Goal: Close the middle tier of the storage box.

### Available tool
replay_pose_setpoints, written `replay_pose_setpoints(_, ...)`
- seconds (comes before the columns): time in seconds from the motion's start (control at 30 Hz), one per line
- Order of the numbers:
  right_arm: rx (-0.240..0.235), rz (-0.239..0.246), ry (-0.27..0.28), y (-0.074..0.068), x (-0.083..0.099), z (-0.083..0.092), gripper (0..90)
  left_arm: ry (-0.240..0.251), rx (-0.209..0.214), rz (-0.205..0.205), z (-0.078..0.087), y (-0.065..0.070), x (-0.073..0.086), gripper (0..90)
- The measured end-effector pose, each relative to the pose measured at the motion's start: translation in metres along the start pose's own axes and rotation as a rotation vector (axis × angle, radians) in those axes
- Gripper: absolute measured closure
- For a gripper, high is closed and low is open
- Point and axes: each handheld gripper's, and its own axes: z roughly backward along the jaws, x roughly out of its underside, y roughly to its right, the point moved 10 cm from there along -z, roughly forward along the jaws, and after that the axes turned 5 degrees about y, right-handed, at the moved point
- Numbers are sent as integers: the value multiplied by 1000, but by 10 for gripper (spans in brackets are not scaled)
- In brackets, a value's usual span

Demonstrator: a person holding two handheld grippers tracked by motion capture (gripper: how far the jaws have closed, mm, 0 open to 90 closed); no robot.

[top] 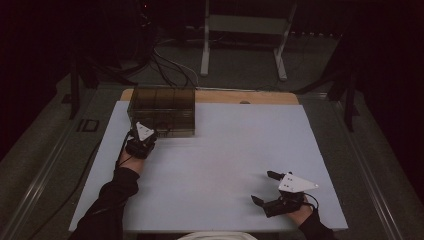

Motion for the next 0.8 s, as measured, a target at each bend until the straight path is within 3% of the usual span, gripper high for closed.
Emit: replay_pose_setpoints(0.8, 0, 0, 2, 0, 0, 0, 0, -9, -10, 1, -6, -6, -4, 900)
